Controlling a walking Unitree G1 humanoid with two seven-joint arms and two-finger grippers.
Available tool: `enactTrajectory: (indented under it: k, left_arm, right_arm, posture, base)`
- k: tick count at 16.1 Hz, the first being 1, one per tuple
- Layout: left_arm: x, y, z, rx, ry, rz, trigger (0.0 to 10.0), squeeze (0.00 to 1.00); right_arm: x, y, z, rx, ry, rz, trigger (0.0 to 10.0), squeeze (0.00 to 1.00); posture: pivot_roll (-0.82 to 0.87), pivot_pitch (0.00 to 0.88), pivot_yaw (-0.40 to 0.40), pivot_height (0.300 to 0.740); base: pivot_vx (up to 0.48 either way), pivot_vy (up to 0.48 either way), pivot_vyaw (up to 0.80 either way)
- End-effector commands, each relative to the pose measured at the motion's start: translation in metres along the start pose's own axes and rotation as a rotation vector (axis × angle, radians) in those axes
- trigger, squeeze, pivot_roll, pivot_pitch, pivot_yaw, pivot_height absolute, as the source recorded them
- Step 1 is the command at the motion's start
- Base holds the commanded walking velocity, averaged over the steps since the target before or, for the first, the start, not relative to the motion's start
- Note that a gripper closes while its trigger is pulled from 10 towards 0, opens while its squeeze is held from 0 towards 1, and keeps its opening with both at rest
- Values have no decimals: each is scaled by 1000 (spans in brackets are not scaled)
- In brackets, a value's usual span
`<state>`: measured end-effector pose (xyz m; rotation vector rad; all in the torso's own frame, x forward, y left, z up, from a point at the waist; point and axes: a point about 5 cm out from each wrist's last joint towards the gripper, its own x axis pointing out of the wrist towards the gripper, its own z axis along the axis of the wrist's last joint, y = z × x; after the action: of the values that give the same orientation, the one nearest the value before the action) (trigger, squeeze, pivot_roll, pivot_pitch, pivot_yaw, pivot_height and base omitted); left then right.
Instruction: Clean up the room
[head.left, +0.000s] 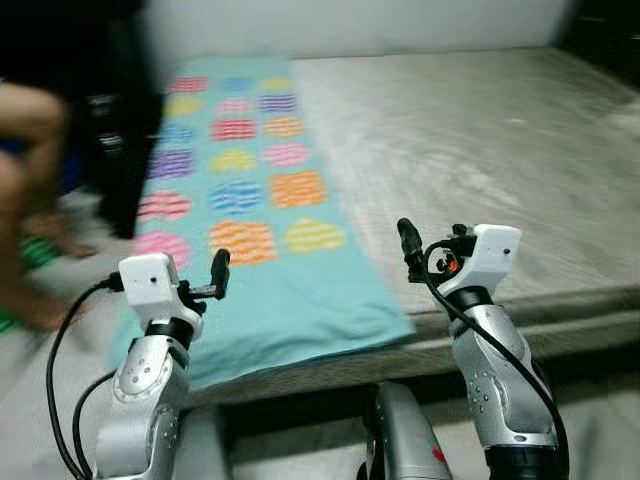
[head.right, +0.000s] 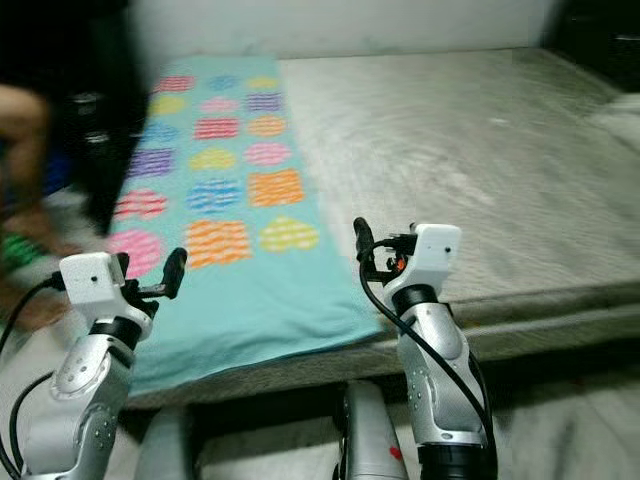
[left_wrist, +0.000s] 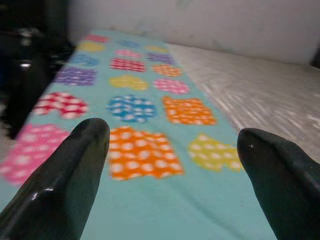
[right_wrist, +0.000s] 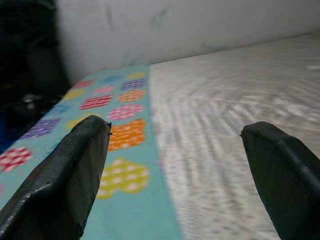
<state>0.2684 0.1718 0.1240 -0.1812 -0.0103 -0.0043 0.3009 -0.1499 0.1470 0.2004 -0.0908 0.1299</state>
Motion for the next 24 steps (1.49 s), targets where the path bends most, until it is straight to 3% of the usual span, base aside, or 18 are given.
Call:
enactTrajectory:
  k: [1,12,13,24]
  left_arm:
    - [2,-3,1,8,-4,-13,10000,0]
    - [4,-3,0,8,-12,-13,10000,0]
    - [12,-1,-1,22,-26,-20,10000,0]
    - [13,-2,-4,23,-29,-28,10000,0]
  right_arm:
    - [0,-1,5,-4,-19,5,10000,0]
    - [2,-1,6,-9,-22,9,10000,0]
    - [13,5,16,-61,-65,95,10000,0]
    - [14,10,14,-84,-70,147,10000,0]
  posture:
    - [-84,0,20,531]
    - [-85,0,18,531]
    - [-84,0,17,546]
    - [-86,0,15,671]
  base:
    - [0,0,-531]
    - [0,0,-534]
    - [0,0,0]
    - [0,0,0]
